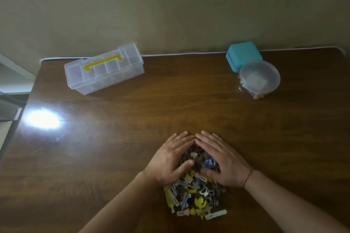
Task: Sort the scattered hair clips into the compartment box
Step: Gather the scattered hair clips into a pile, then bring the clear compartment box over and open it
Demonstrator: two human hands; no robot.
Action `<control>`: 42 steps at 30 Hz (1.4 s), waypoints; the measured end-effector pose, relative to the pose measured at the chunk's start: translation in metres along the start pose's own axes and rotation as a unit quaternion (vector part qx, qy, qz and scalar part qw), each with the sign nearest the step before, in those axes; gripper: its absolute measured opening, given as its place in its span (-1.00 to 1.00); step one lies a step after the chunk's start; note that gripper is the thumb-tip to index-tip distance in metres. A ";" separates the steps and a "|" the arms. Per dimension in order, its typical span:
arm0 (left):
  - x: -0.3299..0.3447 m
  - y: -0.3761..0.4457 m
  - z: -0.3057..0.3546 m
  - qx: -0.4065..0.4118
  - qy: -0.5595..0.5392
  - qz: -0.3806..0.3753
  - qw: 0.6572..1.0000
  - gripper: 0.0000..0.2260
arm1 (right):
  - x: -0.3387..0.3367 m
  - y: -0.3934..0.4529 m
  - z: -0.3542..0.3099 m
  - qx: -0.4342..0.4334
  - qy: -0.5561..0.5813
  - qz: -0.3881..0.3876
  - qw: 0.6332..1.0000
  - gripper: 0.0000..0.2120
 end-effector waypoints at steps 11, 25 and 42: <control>-0.089 -0.012 -0.044 -0.190 -0.040 0.329 0.924 -0.50 | -0.047 0.082 -0.016 0.056 0.131 0.064 0.988 -0.39; -0.254 -0.021 -0.176 -0.369 -0.324 0.496 0.716 -0.64 | -0.083 0.327 -0.035 0.231 0.404 0.086 0.881 -0.38; -0.113 -0.013 -0.058 -0.282 -0.297 0.316 0.856 -0.70 | -0.093 0.096 -0.016 0.221 0.029 0.176 0.959 -0.16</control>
Point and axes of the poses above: each hand's wrist, its own y-axis towards the middle knuckle, its own x-axis out of the palm, z = x × y, the point moved 2 cm from there along y, towards the middle knuckle, and after that the axes turned 5 degrees about -y, right-handed, at the moved point
